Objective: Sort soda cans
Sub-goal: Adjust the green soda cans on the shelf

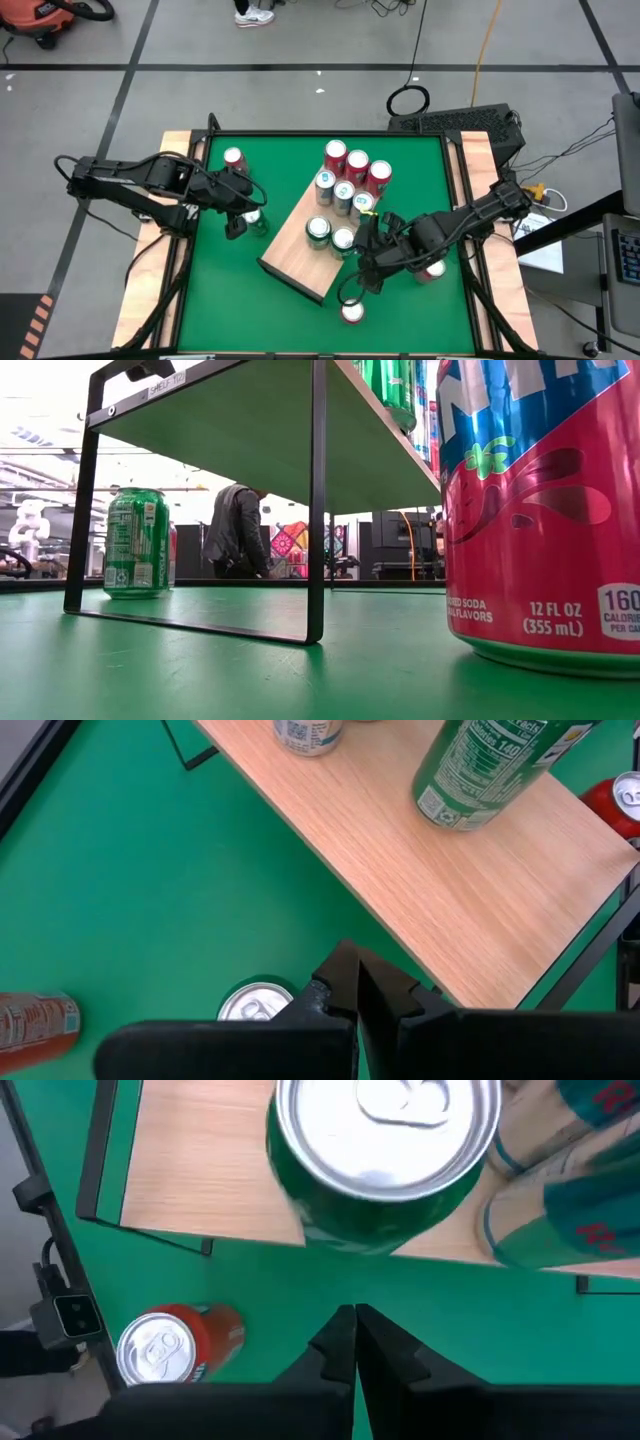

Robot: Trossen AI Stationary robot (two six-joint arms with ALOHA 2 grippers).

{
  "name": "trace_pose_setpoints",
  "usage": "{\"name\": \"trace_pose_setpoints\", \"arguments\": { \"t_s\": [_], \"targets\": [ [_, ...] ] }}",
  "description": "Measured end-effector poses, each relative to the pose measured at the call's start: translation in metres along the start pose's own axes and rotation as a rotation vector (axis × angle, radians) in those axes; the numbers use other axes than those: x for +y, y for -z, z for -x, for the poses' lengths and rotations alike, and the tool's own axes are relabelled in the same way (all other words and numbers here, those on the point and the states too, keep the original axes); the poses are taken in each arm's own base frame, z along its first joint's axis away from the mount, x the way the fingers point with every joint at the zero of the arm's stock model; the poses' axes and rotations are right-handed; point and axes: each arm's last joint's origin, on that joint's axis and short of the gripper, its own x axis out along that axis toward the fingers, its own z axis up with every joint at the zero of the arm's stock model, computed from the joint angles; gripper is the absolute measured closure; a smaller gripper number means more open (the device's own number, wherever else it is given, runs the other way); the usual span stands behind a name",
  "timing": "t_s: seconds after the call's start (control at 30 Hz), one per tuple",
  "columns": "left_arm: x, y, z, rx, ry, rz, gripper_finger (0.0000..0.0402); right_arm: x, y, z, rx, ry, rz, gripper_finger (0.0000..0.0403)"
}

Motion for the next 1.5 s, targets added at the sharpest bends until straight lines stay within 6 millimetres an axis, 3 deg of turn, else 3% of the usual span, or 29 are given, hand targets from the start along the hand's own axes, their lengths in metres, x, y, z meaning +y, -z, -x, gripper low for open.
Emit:
{"name": "trace_pose_setpoints", "arguments": {
  "t_s": [0.37,1.5],
  "targets": [
    [0.000,-0.001,0.000,-0.006,0.003,0.009,0.0398,-0.006,-0.014,-0.006,-0.019,-0.027,0.015,0.0402],
    [0.001,-0.001,0.000,-0.020,-0.034,0.009,0.0398,-0.007,-0.019,-0.008,-0.037,-0.039,-0.009,0.0403]
  ]
}}
